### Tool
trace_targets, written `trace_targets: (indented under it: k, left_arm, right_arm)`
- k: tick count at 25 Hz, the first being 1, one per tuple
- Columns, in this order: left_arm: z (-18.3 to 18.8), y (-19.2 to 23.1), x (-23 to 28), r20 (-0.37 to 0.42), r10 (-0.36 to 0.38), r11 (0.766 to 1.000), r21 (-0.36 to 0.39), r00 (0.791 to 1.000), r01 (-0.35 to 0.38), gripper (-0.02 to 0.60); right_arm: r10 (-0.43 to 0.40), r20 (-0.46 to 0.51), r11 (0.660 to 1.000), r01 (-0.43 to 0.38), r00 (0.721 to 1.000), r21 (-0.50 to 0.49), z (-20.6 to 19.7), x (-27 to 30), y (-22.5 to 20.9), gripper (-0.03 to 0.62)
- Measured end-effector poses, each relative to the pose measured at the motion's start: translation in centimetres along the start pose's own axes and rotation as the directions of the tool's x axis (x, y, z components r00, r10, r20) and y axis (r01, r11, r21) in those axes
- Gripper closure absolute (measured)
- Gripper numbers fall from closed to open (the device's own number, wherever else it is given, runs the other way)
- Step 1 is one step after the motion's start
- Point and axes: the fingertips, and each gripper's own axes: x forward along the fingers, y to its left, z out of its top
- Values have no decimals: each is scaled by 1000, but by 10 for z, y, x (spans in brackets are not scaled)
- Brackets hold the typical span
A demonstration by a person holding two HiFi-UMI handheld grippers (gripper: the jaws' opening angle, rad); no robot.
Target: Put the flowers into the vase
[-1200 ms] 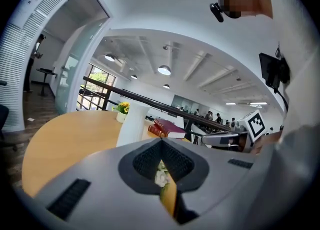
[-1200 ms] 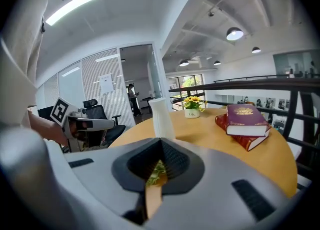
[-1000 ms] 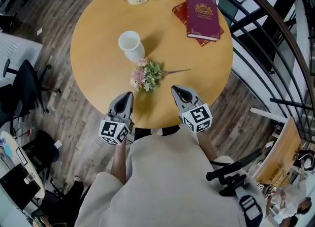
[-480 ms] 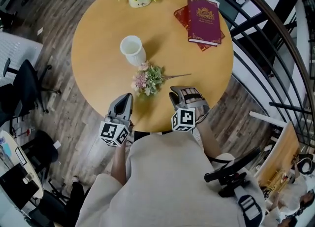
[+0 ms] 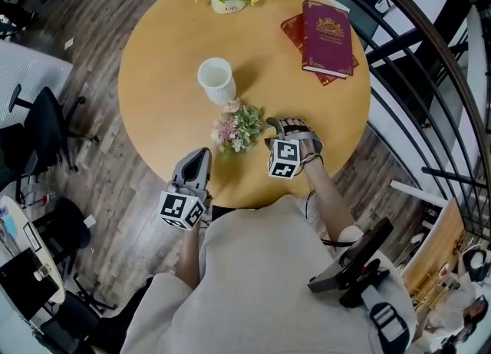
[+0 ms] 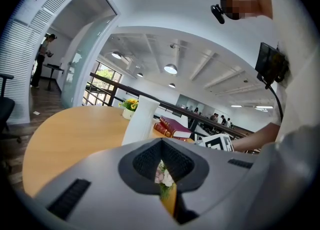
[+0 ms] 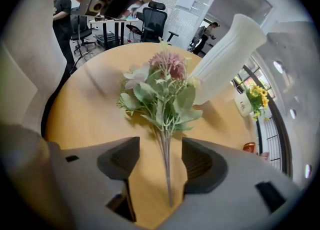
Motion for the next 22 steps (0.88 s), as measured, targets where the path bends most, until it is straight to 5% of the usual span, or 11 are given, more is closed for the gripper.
trace_targets:
  k: [11, 15, 22]
  left_arm:
    - [1, 14, -15, 9, 54, 998, -17, 999, -54, 575]
    - [2, 15, -13, 11, 53, 998, -15, 999, -53, 575]
    - [3, 8, -6, 17, 28, 1000, -7, 999, -28, 575]
  right_arm:
    - [88, -60, 993, -92, 994, -74, -1, 33, -6, 463]
    - [71, -43, 995, -74, 997, -63, -2, 32, -7, 530]
    - [9, -17, 998, -10, 1000, -66, 0, 19, -13, 543]
